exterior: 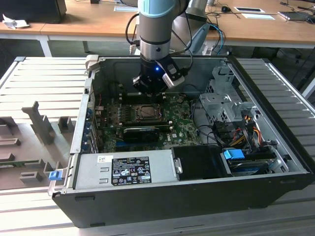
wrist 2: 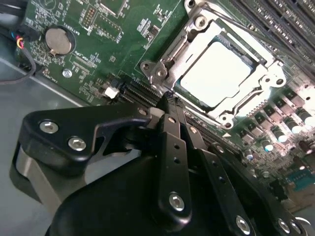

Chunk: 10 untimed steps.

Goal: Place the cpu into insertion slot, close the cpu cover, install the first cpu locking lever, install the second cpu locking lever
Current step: 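Install the first cpu locking lever, then install the second cpu locking lever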

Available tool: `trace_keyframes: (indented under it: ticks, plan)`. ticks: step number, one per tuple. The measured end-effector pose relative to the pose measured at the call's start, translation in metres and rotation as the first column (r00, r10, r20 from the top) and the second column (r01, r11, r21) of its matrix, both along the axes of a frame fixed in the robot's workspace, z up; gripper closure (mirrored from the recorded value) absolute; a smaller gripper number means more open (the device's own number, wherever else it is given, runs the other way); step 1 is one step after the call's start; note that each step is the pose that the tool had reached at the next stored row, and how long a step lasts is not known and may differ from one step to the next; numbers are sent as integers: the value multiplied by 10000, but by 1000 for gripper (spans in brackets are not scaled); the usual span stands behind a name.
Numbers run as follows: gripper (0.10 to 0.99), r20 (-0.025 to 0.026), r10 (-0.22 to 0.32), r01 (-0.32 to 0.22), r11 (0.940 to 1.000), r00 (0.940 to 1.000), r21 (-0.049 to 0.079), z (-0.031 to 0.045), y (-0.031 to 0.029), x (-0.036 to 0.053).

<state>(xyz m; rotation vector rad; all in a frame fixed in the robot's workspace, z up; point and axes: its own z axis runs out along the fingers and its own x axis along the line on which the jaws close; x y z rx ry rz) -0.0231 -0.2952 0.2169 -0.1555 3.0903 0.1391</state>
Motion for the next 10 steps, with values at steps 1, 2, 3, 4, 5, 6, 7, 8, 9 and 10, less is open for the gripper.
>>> trace_keyframes:
  ticks: [1,2,3,4,5,6,7,8,9,10]
  plan:
    - [980,0,-1,1,10000,10000,0,0,-7,0]
    - [980,0,0,0,10000,10000,-1,0,-12,0]
    - [980,0,0,0,10000,10000,-1,0,-16,0]
    - [980,0,-1,1,10000,10000,0,0,-21,0]
    - [980,0,-1,1,10000,10000,1,0,-24,0]
    - [980,0,-2,2,10000,10000,1,-1,-27,0]
    - [980,0,-2,2,10000,10000,1,0,-29,0]
    - [980,0,-1,1,10000,10000,-1,0,-31,0]
    - [980,0,-1,1,10000,10000,1,0,-33,0]
    - [980,0,-1,1,10000,10000,0,0,-34,0]
